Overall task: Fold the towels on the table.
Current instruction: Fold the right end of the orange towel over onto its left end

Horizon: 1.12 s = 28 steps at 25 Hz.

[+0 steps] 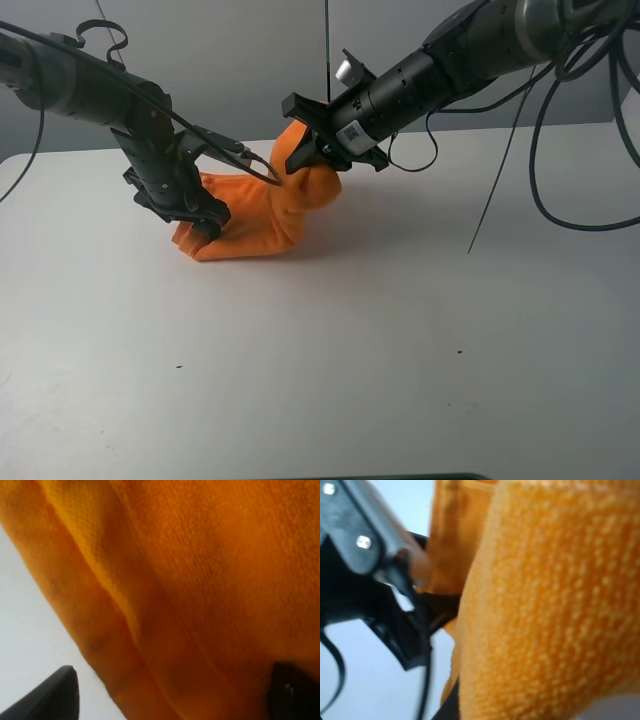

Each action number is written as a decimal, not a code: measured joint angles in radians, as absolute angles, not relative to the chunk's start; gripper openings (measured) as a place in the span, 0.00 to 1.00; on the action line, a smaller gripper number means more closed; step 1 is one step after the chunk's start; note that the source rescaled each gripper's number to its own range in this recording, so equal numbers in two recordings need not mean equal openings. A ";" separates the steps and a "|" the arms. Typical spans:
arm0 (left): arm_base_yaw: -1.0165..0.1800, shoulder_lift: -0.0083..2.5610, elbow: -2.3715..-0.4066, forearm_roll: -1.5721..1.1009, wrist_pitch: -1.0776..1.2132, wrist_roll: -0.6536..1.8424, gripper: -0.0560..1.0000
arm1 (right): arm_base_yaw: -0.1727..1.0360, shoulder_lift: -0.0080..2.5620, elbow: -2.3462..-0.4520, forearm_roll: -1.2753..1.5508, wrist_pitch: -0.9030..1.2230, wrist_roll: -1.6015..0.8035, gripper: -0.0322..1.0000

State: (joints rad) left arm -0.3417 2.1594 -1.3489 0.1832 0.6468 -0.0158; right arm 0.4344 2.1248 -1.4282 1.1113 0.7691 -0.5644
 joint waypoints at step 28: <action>-0.339 2.159 -1.349 0.228 0.635 0.000 0.99 | 0.488 2.390 -1.650 1.117 0.808 -0.565 0.12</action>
